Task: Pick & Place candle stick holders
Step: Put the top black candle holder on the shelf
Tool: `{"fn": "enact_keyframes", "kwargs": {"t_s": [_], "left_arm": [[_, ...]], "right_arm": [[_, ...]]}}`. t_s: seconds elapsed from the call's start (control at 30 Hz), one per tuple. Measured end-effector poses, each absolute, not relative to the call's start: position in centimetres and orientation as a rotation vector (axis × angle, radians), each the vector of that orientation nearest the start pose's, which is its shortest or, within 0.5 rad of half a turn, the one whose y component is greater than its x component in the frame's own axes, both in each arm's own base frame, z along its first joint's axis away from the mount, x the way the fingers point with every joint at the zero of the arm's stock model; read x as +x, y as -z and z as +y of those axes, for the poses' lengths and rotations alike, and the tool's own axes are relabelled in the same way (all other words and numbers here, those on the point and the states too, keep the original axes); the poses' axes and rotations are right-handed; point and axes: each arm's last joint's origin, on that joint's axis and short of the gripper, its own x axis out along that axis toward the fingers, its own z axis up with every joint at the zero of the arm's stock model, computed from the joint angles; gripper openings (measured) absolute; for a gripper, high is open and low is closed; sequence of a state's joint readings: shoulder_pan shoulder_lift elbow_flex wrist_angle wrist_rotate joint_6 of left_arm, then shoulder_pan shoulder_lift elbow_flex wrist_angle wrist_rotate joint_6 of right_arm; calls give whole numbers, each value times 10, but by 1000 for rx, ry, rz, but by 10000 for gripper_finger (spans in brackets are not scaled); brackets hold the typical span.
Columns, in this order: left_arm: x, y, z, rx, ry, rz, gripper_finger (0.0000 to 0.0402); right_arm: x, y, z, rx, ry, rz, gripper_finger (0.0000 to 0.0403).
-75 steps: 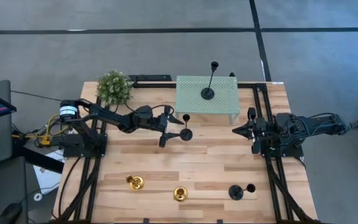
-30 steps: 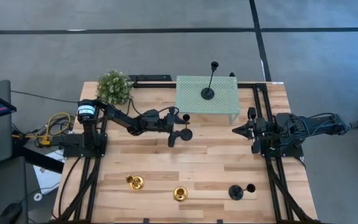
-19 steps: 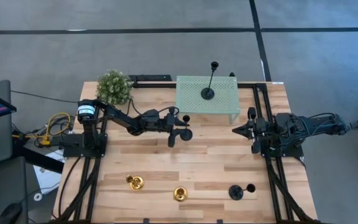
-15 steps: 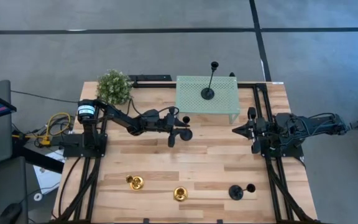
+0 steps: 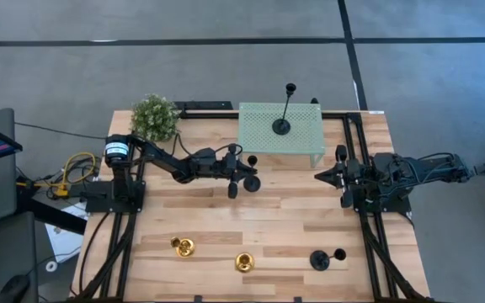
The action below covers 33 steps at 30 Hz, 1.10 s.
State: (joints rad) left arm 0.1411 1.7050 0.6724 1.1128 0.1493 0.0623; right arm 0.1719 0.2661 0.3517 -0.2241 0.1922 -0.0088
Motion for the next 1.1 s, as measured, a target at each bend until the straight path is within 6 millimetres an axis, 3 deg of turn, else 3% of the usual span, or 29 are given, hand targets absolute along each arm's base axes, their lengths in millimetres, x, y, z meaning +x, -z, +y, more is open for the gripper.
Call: {"fn": "enact_keyframes", "kwargs": {"t_s": [0.2, 0.33, 0.5, 0.63, 0.87, 1.0, 1.1], "left_arm": [[326, -195, 34, 8, 28, -74, 14], [322, -203, 18, -10, 81, -31, 14], [301, -239, -4, -4, 76, -31, 14], [273, -277, -6, 51, -22, -94, 14], [235, -337, 24, 132, -178, -187, 14], [237, -363, 52, 149, -281, -190, 14], [249, -375, 77, 157, -309, -143, 14]], "right_arm": [[99, -240, 12, -32, 20, 136, 0], [99, -240, 12, -33, 20, 137, 0], [99, -240, 12, -33, 20, 138, 0], [99, -240, 12, -33, 20, 138, 0], [99, -240, 11, -30, 46, 137, 0], [99, -240, 11, -29, 51, 137, 0], [99, -240, 11, -27, 51, 137, 0]]}}
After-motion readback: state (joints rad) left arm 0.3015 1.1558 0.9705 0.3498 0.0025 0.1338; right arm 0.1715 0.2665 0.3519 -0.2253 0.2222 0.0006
